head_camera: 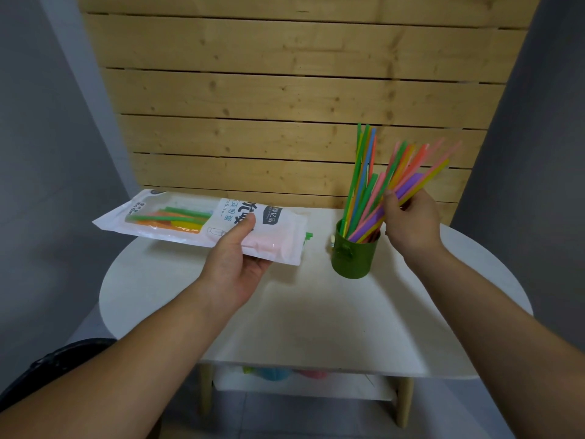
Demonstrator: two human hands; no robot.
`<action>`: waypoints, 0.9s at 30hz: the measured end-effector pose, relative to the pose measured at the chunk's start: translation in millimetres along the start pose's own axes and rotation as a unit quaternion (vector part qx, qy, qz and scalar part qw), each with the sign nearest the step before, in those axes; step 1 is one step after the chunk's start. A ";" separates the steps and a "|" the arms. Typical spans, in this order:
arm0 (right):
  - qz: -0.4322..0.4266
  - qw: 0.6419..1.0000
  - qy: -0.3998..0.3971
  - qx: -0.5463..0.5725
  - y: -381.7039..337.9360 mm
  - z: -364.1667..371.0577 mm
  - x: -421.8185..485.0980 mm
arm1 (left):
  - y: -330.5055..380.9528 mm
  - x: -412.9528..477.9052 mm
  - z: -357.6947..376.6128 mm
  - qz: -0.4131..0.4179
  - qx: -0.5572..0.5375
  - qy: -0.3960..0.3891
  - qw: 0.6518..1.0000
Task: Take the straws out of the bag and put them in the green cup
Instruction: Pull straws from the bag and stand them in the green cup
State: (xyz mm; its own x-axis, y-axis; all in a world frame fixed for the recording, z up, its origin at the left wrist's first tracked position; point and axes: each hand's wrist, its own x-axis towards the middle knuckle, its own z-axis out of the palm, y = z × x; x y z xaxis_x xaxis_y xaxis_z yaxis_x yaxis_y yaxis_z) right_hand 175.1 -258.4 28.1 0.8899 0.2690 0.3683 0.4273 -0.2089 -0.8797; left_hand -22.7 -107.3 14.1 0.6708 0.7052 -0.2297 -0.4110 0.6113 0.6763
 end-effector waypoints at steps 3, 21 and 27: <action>0.023 0.999 -0.020 -0.014 5.6 -1.8 1.5 | -0.2 -1.3 0.1 0.000 0.002 0.002 1.000; 0.331 0.892 -0.294 0.099 -19.9 -18.8 -64.0 | -1.5 -8.5 8.6 0.015 0.004 -0.021 1.000; 0.436 0.800 -0.201 0.359 -34.2 18.6 -77.3 | -2.0 -16.0 15.1 0.062 0.093 -0.062 0.992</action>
State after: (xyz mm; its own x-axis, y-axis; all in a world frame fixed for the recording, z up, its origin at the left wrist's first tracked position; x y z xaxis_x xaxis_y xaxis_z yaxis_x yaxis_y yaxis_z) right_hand 88.8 -254.6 24.2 0.6146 0.6269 -0.4788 -0.6584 0.0735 -0.7491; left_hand -23.3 -125.2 27.1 0.6975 0.7143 -0.0565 -0.3823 0.4377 0.8138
